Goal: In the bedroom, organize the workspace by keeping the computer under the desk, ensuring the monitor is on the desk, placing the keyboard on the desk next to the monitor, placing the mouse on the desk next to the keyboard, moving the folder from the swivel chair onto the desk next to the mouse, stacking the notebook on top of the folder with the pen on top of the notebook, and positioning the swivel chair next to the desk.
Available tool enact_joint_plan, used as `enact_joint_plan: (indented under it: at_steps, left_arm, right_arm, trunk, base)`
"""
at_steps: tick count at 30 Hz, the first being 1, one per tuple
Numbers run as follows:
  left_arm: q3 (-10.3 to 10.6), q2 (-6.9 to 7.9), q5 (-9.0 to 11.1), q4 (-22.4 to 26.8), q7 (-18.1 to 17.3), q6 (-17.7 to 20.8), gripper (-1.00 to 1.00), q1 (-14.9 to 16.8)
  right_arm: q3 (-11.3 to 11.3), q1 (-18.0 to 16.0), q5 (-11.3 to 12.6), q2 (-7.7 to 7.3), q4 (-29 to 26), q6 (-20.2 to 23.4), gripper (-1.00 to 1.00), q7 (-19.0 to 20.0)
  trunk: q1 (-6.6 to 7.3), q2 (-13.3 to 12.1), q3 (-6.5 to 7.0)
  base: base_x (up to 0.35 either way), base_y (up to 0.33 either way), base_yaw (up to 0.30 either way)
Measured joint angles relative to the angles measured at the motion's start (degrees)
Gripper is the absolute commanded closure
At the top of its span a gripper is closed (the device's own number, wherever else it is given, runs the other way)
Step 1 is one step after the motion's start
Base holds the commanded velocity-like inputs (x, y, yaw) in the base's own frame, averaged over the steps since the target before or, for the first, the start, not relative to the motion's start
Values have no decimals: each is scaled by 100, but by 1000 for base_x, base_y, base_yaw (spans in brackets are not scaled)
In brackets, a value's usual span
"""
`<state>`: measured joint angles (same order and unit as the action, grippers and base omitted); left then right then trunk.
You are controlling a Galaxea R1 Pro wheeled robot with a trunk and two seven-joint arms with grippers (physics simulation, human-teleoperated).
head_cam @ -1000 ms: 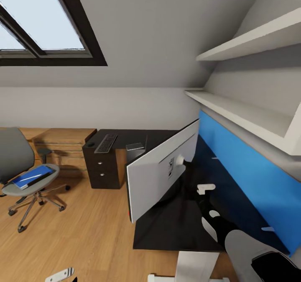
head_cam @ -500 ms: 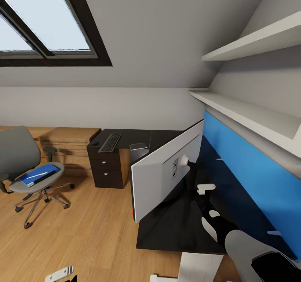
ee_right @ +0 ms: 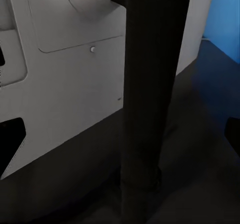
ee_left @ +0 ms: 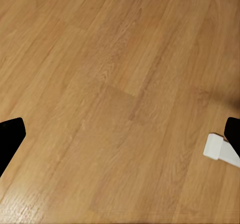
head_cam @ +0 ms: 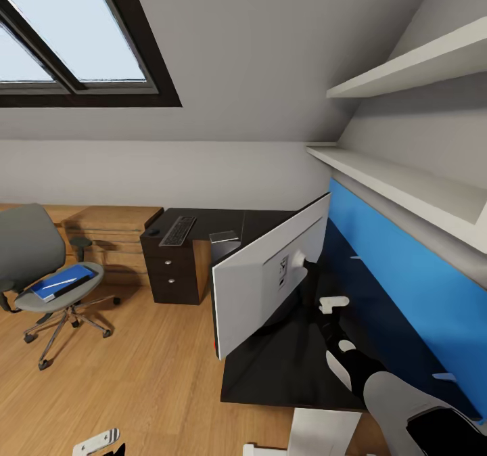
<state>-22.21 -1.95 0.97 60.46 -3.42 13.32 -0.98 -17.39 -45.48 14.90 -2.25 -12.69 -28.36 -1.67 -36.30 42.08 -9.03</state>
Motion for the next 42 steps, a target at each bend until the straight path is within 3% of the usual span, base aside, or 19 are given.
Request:
enact_joint_plan:
  at_steps: [12,27,42]
  left_arm:
    - [0,1,0,4,0,0,-100,0]
    - [0,15,-16,-17,-15,-31,-100,0]
    - [1,18,-24,-45,-16,-43,-100,0]
  right_arm:
    - [3,0,8,-2,175,-240,-100,-10]
    - [19,0,20,-9,208,-216,-100,-50]
    - [-13,-1,25,-5,214,-203,-100,-226]
  trunk:
    - [-264,482,-216]
    - [-264,484,-217]
    - [-262,485,-217]
  base:
    - [0,0,0]
    - [6,0,0]
    - [138,0,0]
